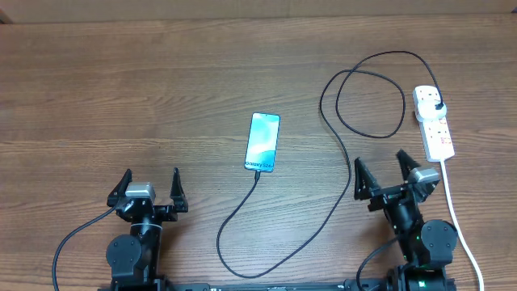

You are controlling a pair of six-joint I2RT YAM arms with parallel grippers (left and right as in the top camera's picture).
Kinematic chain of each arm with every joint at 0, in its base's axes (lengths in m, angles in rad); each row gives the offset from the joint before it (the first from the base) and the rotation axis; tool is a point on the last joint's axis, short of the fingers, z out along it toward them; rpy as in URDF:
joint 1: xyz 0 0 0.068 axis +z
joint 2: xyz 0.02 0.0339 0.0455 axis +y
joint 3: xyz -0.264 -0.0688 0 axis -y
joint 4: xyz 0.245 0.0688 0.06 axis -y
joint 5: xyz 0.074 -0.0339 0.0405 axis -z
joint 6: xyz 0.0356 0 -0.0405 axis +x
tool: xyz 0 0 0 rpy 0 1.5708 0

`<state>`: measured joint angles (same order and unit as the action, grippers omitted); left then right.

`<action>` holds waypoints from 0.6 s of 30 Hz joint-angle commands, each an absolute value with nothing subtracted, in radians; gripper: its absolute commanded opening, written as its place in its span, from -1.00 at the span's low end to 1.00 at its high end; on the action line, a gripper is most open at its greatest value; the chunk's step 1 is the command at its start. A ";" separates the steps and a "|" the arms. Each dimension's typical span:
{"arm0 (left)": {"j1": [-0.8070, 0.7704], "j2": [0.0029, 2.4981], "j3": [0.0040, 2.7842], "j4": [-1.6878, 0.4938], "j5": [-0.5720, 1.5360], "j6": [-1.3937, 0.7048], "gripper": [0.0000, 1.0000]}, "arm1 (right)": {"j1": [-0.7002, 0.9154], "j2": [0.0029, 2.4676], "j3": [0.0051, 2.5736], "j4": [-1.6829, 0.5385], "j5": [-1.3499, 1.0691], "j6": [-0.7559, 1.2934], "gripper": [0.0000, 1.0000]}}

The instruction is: Plug charger to phone and switch on socket

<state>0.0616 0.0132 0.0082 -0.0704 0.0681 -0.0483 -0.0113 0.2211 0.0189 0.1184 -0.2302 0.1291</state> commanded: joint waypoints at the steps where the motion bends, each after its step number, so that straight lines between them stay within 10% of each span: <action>1: 0.072 0.004 0.005 -0.072 0.075 -0.029 0.99 | -0.005 0.124 0.008 0.030 -0.183 0.123 1.00; 18: 0.072 0.004 0.005 -0.072 0.075 -0.029 0.99 | -0.005 0.002 0.008 -0.078 -0.090 0.097 1.00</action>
